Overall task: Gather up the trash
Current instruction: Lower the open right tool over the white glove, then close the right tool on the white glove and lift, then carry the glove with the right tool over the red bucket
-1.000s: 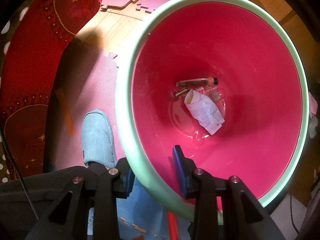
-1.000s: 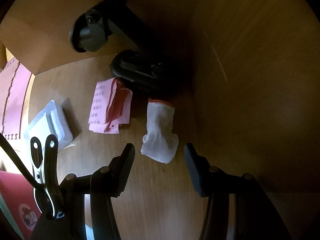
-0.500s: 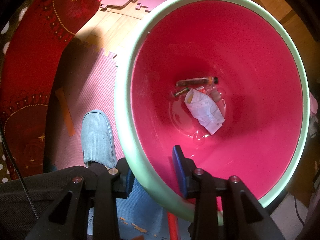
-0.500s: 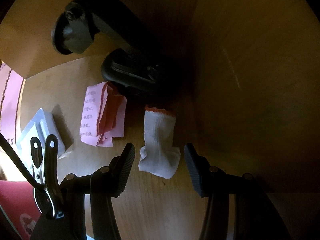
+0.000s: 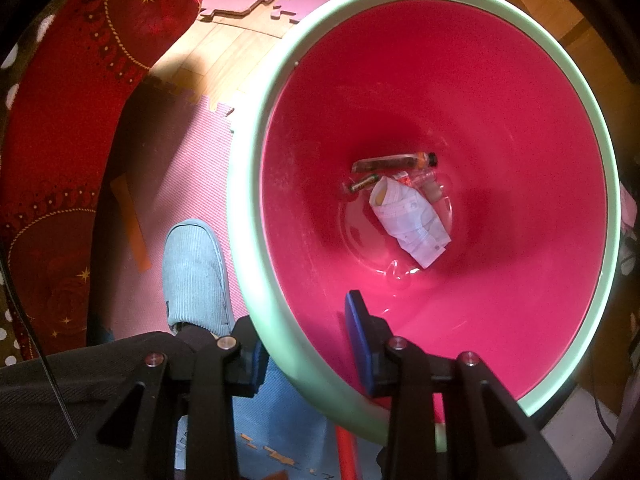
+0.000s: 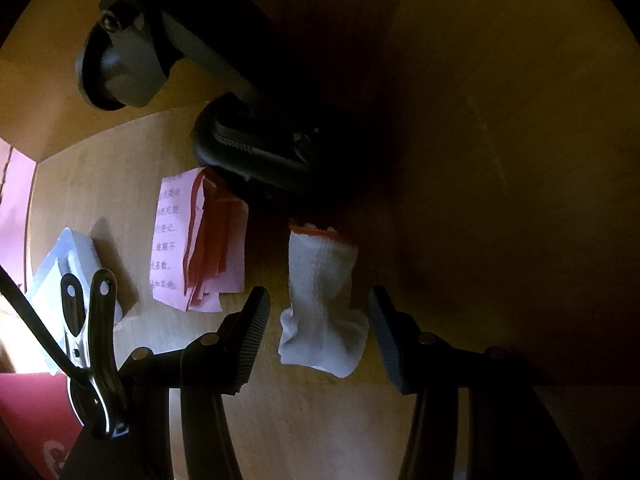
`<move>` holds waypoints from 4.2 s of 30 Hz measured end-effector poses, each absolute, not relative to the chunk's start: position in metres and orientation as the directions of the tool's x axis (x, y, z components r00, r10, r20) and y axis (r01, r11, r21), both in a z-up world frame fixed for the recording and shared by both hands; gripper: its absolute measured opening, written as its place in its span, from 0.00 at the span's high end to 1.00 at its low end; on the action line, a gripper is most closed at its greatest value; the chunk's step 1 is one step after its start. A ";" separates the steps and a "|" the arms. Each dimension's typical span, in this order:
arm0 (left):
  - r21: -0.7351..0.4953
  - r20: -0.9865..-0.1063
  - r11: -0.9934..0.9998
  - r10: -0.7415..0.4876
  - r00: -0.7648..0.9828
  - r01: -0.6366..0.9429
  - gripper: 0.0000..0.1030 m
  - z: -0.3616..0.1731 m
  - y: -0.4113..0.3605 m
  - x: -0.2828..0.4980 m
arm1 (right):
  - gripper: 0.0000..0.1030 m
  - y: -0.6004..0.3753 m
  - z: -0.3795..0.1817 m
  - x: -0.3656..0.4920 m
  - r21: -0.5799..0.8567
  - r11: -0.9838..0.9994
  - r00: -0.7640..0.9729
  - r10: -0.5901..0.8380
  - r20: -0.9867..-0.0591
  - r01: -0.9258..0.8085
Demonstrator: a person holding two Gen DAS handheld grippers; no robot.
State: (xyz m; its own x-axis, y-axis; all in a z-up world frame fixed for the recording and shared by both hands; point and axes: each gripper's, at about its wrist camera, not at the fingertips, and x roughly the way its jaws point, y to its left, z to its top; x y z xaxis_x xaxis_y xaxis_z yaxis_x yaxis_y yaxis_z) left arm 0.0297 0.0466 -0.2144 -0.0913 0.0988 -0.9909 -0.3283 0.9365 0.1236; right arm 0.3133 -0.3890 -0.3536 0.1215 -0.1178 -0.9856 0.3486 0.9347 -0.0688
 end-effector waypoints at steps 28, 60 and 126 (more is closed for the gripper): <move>0.125 -0.990 0.937 0.099 -0.096 -0.327 0.65 -0.217 0.043 0.028 | 0.81 -0.403 -0.379 0.315 -0.072 0.942 0.054 -0.094 -0.994 0.329; 0.123 -0.991 0.937 0.096 -0.098 -0.326 0.65 -0.217 0.043 0.029 | 0.81 -0.233 -0.332 0.272 -0.040 0.992 0.134 -0.024 -0.991 -0.122; 0.122 -0.991 0.939 0.095 -0.098 -0.320 0.65 -0.218 0.039 0.028 | 0.81 -0.034 -0.197 0.213 0.103 0.789 0.178 0.261 -0.949 -0.605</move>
